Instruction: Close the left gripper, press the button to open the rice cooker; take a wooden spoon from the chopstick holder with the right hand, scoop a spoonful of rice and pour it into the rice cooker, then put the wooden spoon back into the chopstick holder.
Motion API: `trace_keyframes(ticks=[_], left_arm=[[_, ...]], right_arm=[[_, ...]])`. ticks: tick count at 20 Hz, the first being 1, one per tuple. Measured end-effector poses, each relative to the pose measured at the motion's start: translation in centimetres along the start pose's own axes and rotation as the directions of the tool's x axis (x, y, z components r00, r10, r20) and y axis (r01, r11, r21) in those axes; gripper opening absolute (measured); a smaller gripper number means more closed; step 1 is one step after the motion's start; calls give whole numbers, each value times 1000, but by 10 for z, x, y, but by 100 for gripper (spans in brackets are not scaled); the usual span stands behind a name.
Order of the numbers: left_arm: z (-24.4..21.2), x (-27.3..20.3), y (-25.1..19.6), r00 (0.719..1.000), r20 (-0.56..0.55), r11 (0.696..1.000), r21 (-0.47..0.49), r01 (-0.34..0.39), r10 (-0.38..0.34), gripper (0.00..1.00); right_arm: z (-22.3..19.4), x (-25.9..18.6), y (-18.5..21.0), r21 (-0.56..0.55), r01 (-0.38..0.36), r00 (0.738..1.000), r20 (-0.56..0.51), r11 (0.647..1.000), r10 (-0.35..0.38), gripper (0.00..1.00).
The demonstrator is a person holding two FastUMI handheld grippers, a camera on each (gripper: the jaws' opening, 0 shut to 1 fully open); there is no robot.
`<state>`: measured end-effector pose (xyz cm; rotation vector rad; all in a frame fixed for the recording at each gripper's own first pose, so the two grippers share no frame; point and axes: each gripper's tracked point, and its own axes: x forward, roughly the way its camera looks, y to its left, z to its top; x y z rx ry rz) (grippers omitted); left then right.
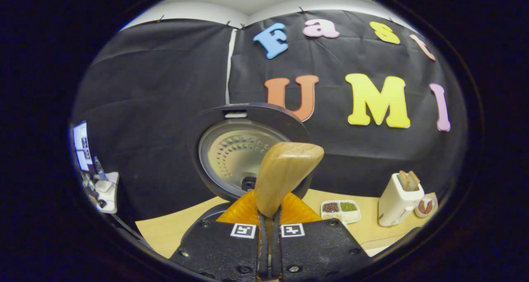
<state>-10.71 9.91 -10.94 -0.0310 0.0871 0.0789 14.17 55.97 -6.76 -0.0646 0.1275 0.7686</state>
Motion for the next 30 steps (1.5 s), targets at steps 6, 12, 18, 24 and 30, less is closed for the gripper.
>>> trace_keyframes(ticks=[6, 12, 18, 24, 30], left_arm=[[0, 2, 3, 1000, -6, 1000, 2, -13, 13, 96], [2, 4, -2, 1000, -6, 1000, 8, -18, 18, 96], [0, 4, -6, 999, -30, 1000, -10, -20, 20, 96], [11, 2, -33, 1000, -6, 1000, 13, 25, -25, 96], [14, 3, -35, 999, -4, 999, 25, 47, -47, 100]], right_arm=[[-8, -1, 29, -219, -58, 998, -25, 974, 54, 8], [-3, -9, 35, -406, -32, 999, 16, 913, 42, 9], [11, -28, 12, -371, 11, 999, 40, 929, 5, 8], [27, -69, -57, -271, 93, 995, 72, 958, -76, 8], [26, -114, -143, -179, 189, 981, 79, 965, -178, 8]])
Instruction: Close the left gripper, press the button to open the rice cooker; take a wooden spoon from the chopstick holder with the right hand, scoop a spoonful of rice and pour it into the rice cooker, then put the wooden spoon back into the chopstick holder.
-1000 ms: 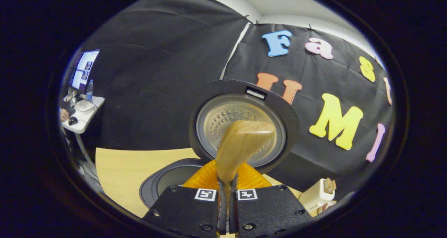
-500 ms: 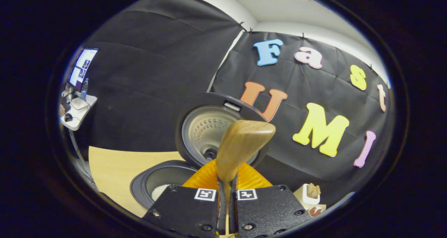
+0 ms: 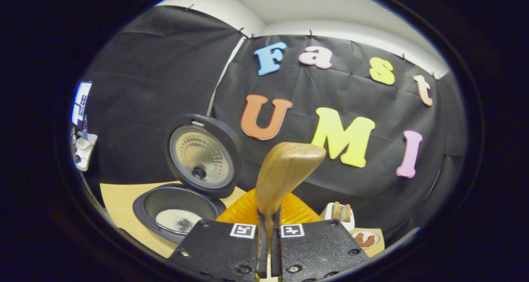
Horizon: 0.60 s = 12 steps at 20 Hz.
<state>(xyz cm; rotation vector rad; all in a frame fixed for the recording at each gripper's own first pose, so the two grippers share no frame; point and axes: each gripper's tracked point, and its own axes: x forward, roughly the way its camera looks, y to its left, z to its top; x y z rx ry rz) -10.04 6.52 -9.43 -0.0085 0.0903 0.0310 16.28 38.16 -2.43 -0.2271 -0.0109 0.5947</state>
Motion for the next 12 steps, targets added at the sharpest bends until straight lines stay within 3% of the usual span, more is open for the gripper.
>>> trace_keyframes(ticks=[1, 7, 12], left_arm=[[0, 0, -1, 1000, -2, 1000, -1, 7, -7, 96], [5, -1, -3, 999, -2, 999, 7, 38, -38, 96], [6, -2, -4, 998, -8, 998, -1, 69, -69, 96]], right_arm=[[-4, -2, -6, 19, 12, 1000, -8, 1000, -12, 8], [-35, -31, -96, 92, 108, 993, -46, 990, -104, 14], [-62, -57, -147, 127, 168, 985, -72, 978, -159, 11]])
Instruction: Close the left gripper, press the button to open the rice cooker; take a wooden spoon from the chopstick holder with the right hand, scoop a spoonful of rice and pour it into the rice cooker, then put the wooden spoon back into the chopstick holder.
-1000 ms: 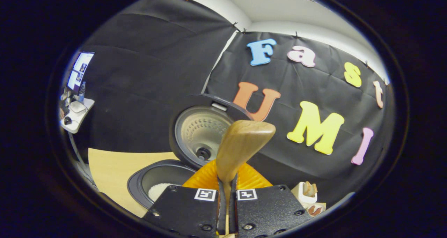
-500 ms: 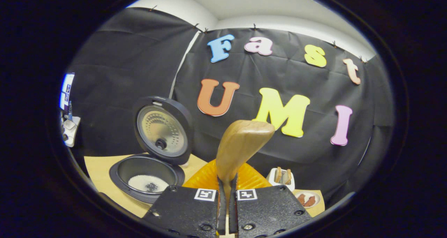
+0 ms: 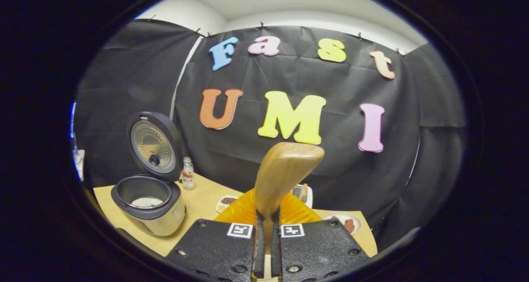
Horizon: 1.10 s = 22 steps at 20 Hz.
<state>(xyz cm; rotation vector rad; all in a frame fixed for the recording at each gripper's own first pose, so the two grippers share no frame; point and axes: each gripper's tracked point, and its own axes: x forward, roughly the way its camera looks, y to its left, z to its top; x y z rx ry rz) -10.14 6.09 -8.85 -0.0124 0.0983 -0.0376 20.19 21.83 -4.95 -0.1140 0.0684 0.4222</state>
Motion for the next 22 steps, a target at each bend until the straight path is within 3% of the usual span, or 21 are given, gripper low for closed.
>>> trace_keyframes(ticks=[12, 14, 15, 16, 22], left_arm=[[14, 3, -8, 999, 13, 1000, -5, 30, -30, 96], [14, 3, -8, 999, 19, 999, -15, 33, -33, 96], [14, 4, -9, 999, 17, 999, -16, 32, -32, 87], [14, 3, -9, 999, 13, 999, -14, 33, -33, 96], [14, 5, -12, 1000, -1, 1000, 3, 26, -26, 96]], right_arm=[[-73, -5, -126, 100, 171, 984, -63, 980, -165, 14], [-91, 0, -138, 122, 183, 981, -85, 975, -174, 15], [-100, 3, -144, 135, 186, 980, -98, 973, -174, 15], [-109, 6, -148, 143, 188, 978, -113, 972, -172, 15], [-143, 18, -173, 215, 196, 974, -158, 957, -164, 12]])
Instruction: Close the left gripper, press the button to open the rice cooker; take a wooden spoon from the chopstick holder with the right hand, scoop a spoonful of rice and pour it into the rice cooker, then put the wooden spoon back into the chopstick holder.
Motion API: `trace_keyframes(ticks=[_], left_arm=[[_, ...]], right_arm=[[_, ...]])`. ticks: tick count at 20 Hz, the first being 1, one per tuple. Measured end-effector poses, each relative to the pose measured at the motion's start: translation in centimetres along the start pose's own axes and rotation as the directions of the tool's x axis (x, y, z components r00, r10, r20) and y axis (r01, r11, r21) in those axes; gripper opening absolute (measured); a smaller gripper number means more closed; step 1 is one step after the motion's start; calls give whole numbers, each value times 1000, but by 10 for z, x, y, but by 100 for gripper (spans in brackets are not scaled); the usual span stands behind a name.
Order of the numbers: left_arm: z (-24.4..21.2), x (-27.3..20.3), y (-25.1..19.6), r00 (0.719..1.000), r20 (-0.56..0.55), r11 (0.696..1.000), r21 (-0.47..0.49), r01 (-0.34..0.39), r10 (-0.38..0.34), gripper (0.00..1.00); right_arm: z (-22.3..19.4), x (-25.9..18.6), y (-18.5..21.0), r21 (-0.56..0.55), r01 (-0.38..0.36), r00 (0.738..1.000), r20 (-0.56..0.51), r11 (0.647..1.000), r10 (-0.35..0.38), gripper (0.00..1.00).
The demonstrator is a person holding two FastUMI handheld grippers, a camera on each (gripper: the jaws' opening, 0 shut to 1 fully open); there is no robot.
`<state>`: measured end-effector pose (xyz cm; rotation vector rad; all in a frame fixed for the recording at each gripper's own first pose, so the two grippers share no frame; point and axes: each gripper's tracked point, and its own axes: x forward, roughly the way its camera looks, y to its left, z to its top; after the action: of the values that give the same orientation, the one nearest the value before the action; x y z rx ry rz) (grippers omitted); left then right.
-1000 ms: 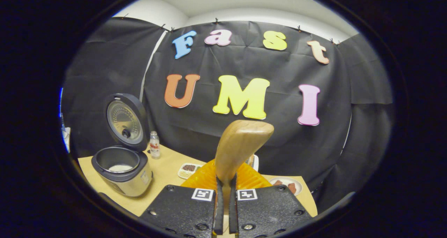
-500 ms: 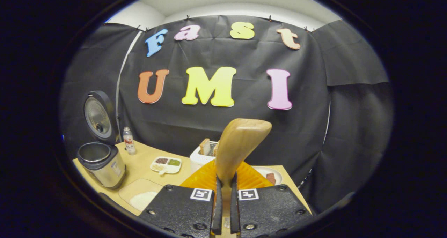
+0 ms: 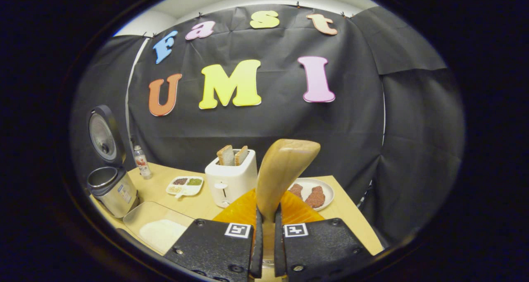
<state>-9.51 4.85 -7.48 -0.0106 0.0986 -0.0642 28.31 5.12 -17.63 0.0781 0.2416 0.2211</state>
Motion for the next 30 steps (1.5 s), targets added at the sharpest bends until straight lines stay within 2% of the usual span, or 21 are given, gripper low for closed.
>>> trace_keyframes(ticks=[1, 3, 4, 6, 7, 10, 11, 12, 13, 16, 20, 21, 22, 23, 25, 28, 29, 30], left_arm=[[0, 0, -1, 1000, -4, 1000, 0, 0, 0, 96], [0, -1, -1, 1000, -11, 1000, 1, -1, 1, 96], [0, -1, -1, 1000, -10, 1000, 2, -1, 1, 96], [1, -1, -2, 1000, -4, 1000, 3, 3, -3, 96], [1, -1, -2, 1000, 1, 1000, 2, 4, -4, 96], [1, 0, -3, 1000, 10, 1000, 17, 0, 0, 96], [1, 0, -3, 1000, 12, 1000, 23, -3, 2, 87], [2, 0, -2, 1000, 18, 999, 32, -5, 4, 96], [3, 1, -1, 1000, 23, 999, 45, -15, 14, 96], [3, 1, 0, 999, 33, 998, 56, -33, 31, 96], [6, 1, 5, 998, 35, 997, 54, -55, 53, 96], [10, 1, 9, 998, 24, 997, 54, -61, 59, 96], [17, 9, 22, 998, 18, 996, 51, -67, 67, 96], [22, 15, 29, 997, 21, 997, 47, -69, 68, 96], [29, 22, 34, 998, 30, 997, 38, -61, 60, 96], [40, 28, 44, 998, 26, 998, 33, -61, 61, 96], [45, 32, 50, 997, 33, 997, 38, -65, 64, 96], [50, 34, 54, 997, 32, 997, 41, -69, 68, 96]], right_arm=[[-3, 2, -5, 17, 5, 1000, -2, 1000, -5, 17], [2, 3, 2, 73, -52, 999, 19, 996, 51, 21], [7, 1, -5, 88, -31, 999, 24, 996, 29, 34], [11, -3, -28, 75, 58, 997, 41, 995, -61, 60], [13, -5, -32, 59, 81, 995, 51, 995, -84, 60], [32, -19, -36, 5, 124, 990, 73, 992, -124, 100], [39, -26, -34, -1, 128, 988, 84, 992, -127, 100], [44, -35, -27, 5, 106, 991, 86, 994, -106, 100], [48, -43, -20, 25, 92, 992, 86, 995, -93, 100], [54, -70, -21, 58, 126, 988, 86, 990, -131, 100], [68, -122, -3, 87, 125, 984, 119, 988, -135, 100], [69, -134, 4, 100, 113, 985, 119, 988, -125, 100], [71, -144, 14, 99, 94, 987, 125, 991, -106, 96], [70, -156, 19, 96, 88, 988, 120, 992, -99, 100], [77, -180, 23, 93, 103, 985, 129, 990, -114, 100], [90, -217, 38, 74, 83, 983, 157, 994, -94, 100], [91, -225, 41, 77, 75, 984, 156, 994, -87, 96], [92, -236, 46, 78, 63, 985, 154, 995, -74, 100]])
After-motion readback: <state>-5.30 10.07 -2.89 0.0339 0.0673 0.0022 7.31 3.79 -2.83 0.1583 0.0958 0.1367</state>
